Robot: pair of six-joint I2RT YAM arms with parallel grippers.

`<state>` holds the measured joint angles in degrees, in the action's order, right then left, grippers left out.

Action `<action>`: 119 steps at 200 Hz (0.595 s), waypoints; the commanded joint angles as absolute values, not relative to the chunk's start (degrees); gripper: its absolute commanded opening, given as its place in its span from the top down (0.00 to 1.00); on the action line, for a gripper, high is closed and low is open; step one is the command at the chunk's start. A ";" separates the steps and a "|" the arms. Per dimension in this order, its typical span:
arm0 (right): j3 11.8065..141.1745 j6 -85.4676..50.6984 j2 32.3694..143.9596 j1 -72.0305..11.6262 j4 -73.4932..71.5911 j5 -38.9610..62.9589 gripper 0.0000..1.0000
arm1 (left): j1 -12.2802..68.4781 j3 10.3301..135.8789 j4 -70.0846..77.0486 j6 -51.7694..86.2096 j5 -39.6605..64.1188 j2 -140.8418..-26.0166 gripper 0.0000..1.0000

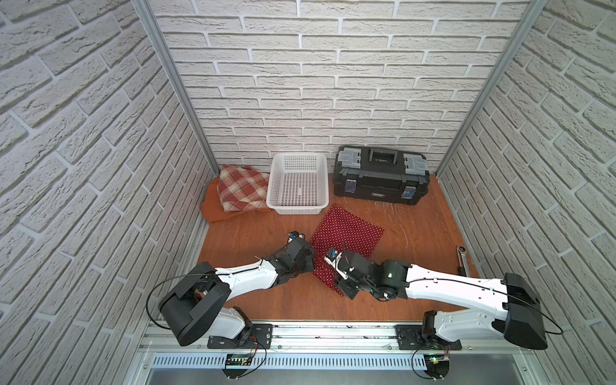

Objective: Roll up the skirts
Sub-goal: Roll the skirt at the center of the board.

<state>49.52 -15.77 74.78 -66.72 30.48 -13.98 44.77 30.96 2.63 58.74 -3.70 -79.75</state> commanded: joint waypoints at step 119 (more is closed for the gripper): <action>56.19 -6.74 102.45 -78.90 21.44 -49.72 0.32 | 44.14 32.77 -2.69 61.26 2.75 -77.70 1.00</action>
<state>53.54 -7.84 99.00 -79.02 22.50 -42.87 44.64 31.55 -0.95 60.95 0.45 -78.76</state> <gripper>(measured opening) 0.664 0.080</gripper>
